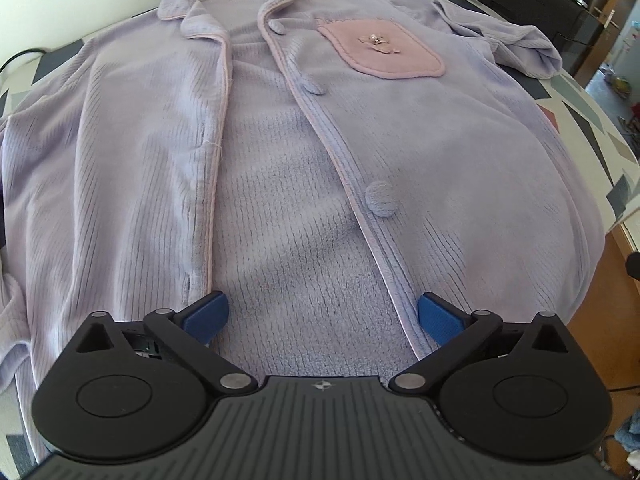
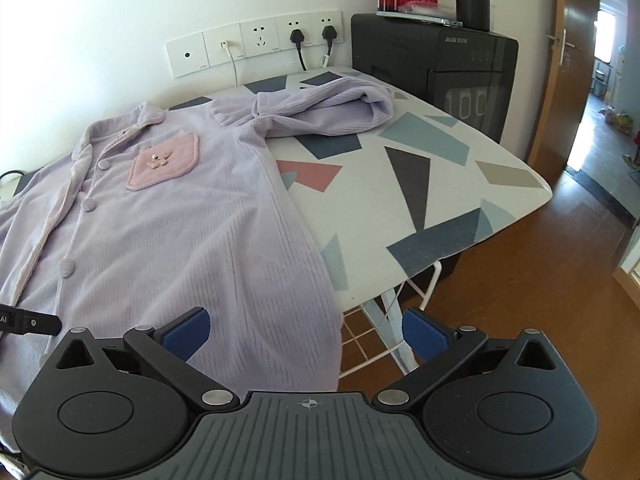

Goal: Fold clothes

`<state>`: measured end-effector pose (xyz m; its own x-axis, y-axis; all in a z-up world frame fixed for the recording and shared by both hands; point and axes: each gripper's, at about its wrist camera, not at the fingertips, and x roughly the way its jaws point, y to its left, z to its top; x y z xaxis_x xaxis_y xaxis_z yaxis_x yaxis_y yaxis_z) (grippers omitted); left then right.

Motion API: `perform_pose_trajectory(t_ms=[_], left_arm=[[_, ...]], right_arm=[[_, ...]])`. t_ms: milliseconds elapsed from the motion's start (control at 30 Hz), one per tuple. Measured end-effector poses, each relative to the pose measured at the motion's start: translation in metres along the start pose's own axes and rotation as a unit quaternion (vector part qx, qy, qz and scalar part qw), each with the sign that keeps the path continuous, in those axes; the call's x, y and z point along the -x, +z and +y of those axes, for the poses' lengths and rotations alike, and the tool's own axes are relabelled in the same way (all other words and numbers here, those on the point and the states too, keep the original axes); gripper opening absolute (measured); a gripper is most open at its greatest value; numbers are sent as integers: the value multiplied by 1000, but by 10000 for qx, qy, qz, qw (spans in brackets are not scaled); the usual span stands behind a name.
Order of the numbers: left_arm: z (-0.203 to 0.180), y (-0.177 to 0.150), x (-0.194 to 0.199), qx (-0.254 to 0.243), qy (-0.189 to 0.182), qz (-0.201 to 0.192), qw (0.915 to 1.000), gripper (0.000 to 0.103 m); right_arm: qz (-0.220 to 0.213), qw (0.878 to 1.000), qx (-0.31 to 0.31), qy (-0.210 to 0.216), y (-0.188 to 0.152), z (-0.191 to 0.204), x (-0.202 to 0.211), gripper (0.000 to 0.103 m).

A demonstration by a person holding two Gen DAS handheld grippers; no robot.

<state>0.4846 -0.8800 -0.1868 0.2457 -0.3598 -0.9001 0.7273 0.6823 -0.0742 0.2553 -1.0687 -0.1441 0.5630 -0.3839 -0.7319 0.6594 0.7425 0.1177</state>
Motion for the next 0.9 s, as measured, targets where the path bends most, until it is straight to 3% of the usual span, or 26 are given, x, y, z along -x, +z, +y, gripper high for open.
perform_pose_trajectory(t_ms=[267, 467, 733, 900], left_arm=[[0, 3, -4, -110, -25, -36, 9999, 103], [0, 4, -5, 7, 40, -21, 10000, 103], [-6, 6, -4, 510, 386, 157, 9978, 103], [-12, 4, 0, 787, 685, 210, 9943, 103]], right_arm=[[6, 9998, 197, 25, 0, 15, -1, 102], [90, 9997, 171, 129, 2, 4, -8, 102], [203, 9975, 501, 461, 3, -25, -20, 101], [431, 9930, 763, 788, -5, -51, -29, 91]])
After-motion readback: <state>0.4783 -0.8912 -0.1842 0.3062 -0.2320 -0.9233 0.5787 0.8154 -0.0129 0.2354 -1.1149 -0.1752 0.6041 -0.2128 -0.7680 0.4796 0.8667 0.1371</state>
